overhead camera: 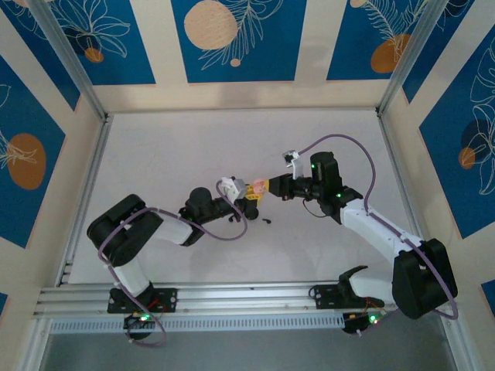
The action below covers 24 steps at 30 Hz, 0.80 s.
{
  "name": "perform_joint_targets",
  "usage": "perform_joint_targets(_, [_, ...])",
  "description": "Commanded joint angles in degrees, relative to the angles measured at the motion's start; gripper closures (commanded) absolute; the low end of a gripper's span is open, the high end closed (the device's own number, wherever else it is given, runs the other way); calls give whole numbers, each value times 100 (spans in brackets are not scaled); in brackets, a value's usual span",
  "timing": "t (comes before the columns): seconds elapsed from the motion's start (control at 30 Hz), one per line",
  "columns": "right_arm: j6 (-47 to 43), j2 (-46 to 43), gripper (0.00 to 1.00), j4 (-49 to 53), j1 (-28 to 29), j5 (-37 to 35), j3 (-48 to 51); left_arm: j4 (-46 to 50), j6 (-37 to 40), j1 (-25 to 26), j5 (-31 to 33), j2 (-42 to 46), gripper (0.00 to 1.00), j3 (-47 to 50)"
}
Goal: Insert wireless bluetooth earbuds into charging case
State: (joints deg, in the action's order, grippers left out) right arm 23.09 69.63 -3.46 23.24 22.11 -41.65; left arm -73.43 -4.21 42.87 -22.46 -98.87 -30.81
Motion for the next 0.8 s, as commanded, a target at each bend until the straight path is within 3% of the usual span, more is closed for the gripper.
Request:
perform_joint_targets(0.0, [-269, -106, 84, 41, 30, 55, 16, -433, -93, 37, -113, -16, 95, -47])
perform_joint_targets(0.4, [-496, -125, 77, 206, 3, 257, -63, -626, -136, 37, -254, 17, 95, -26])
perform_joint_targets(0.77, [-431, -295, 62, 229, -55, 381, -161, -648, -116, 38, -294, 40, 94, 13])
